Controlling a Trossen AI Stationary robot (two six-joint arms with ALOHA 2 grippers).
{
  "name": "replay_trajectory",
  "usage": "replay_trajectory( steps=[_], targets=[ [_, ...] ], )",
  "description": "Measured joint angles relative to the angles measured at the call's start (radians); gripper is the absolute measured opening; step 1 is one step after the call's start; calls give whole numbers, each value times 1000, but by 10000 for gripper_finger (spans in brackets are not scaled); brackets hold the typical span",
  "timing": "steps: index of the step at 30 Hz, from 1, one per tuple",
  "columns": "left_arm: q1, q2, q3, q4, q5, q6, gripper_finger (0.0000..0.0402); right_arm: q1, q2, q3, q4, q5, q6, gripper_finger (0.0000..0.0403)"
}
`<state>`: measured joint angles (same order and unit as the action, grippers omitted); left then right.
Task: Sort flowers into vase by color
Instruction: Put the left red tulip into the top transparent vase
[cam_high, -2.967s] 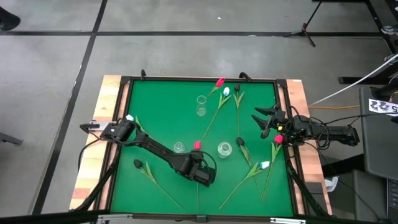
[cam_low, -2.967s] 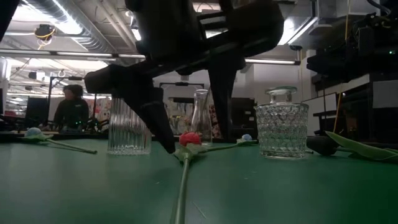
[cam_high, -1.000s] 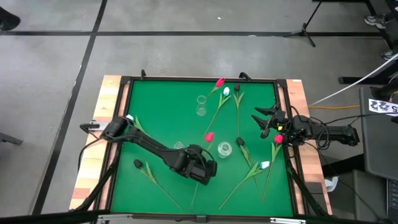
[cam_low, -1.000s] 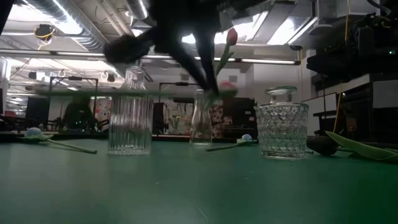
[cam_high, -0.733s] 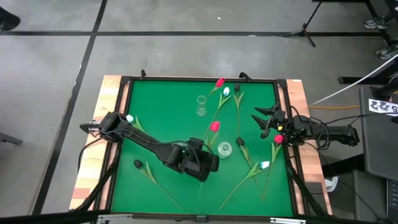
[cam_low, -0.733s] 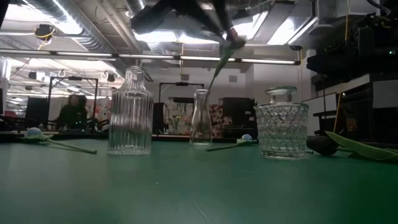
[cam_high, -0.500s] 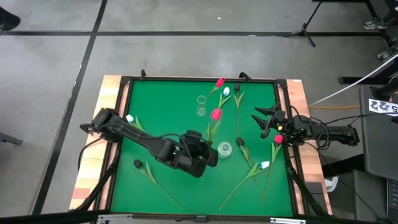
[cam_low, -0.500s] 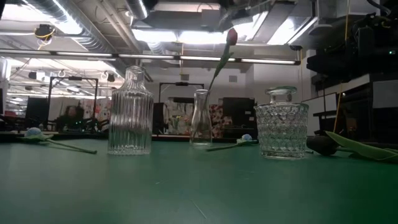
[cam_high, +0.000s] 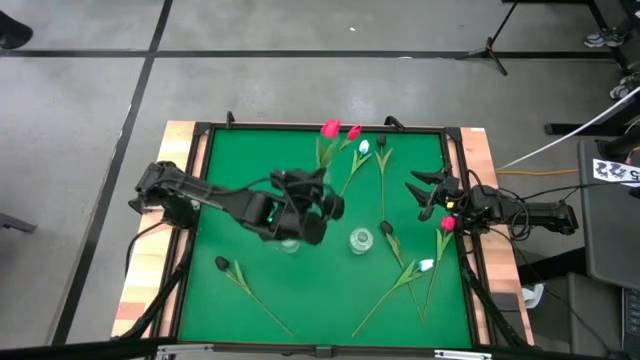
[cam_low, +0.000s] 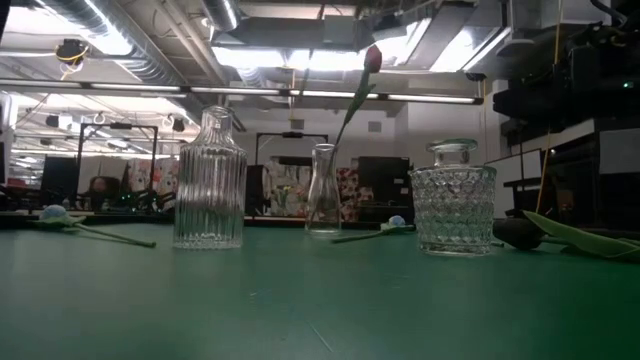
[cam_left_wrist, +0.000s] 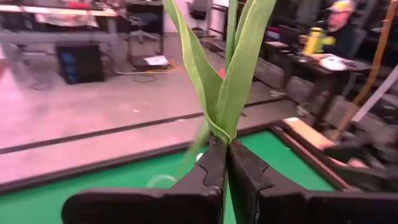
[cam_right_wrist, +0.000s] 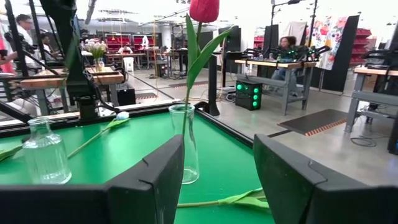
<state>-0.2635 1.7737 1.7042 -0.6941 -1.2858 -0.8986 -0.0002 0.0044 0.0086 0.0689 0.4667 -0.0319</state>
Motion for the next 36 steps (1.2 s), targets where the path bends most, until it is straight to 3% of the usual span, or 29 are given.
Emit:
replay_trajectory(
  steps=[12,15,20,27,33,36],
  targets=[
    [199,1,0,38,41,72,2,0,0,0,0,17,-63,193],
    [233,1,0,152,105,211,2,0,0,0,0,15,-78,193],
    [281,-7,0,446,382,641,2,0,0,0,0,15,-86,193],
    [343,-40,-9,550,397,711,3,0,0,0,0,14,-90,193],
    [376,-111,-169,865,562,914,3,0,0,0,1,20,-86,193],
    [398,-171,-293,954,571,926,3,0,0,0,2,21,-86,193]
  ],
)
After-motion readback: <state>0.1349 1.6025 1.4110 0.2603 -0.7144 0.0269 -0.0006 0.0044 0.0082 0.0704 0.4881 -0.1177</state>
